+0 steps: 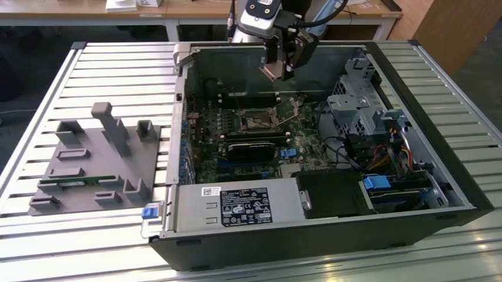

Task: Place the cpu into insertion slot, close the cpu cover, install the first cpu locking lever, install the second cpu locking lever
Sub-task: 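Place the cpu into insertion slot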

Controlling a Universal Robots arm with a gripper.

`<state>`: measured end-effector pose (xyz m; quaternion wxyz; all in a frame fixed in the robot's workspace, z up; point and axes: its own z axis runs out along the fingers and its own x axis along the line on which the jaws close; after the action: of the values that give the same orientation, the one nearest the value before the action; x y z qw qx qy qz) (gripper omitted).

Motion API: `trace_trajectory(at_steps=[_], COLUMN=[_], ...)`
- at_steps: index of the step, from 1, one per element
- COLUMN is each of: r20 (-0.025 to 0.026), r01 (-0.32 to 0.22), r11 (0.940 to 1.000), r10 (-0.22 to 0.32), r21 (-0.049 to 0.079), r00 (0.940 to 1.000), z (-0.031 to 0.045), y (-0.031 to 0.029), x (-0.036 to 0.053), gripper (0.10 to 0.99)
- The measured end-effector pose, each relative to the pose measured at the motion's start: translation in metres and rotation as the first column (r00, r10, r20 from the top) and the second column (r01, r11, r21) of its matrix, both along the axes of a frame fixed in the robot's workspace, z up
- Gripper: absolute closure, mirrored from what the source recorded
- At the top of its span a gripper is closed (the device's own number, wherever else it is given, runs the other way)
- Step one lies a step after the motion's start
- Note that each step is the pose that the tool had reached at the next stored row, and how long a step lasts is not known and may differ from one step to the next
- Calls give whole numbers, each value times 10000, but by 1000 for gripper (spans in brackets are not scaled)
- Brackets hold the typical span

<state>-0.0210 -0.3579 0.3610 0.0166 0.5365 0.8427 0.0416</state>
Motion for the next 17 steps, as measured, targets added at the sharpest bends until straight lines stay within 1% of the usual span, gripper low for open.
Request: trace_trajectory(at_steps=[17], r20=[0], r01=[0], r11=[10000], r10=[0], r21=[-1], r00=[10000], z=[-37], y=[0], x=[0], gripper=[545])
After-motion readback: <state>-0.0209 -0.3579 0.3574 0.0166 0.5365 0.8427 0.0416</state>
